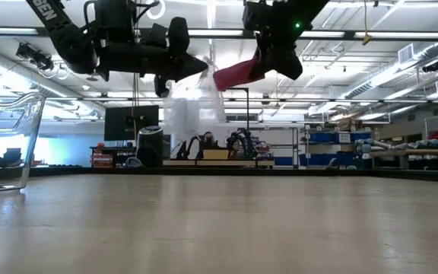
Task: Roll bandage
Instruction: Put the rolled pink bandage into the transparent zip bag
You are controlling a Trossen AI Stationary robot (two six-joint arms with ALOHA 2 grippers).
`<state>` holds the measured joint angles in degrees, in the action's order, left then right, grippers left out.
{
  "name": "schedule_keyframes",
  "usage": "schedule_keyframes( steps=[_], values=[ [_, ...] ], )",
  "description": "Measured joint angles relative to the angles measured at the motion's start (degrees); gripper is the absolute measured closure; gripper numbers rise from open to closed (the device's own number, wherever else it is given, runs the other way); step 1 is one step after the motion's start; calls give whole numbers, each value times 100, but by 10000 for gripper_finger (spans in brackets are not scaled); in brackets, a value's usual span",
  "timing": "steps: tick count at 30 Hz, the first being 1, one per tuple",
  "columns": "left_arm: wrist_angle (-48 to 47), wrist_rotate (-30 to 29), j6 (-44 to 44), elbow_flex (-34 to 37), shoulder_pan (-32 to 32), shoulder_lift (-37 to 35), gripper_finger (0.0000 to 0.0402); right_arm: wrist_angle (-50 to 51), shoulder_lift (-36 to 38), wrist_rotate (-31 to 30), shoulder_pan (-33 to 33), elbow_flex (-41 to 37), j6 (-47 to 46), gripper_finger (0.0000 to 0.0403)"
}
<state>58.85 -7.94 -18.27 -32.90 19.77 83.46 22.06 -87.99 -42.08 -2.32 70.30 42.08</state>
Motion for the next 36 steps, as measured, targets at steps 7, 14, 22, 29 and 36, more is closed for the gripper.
schedule_keyframes(
  steps=[7, 14, 22, 29, 36],
  values=[
    [-215, 245, 130, -107, -234, 0, 402, -58, 0, 49, -291, -2, -163, 350],
    [-714, 263, 151, -107, -306, 0, 402, 116, 12, -298, -404, -2, -409, 350],
    [-820, 74, 303, -107, -295, 0, 402, 329, 387, 13, -270, -2, -950, 350],
    [-808, 78, 302, -107, -329, 0, 402, 357, 470, 573, -278, -2, -1111, 350],
    [-826, 79, 315, -107, -329, 0, 402, 578, 794, 411, -281, 4, -1491, 350]
  ],
)
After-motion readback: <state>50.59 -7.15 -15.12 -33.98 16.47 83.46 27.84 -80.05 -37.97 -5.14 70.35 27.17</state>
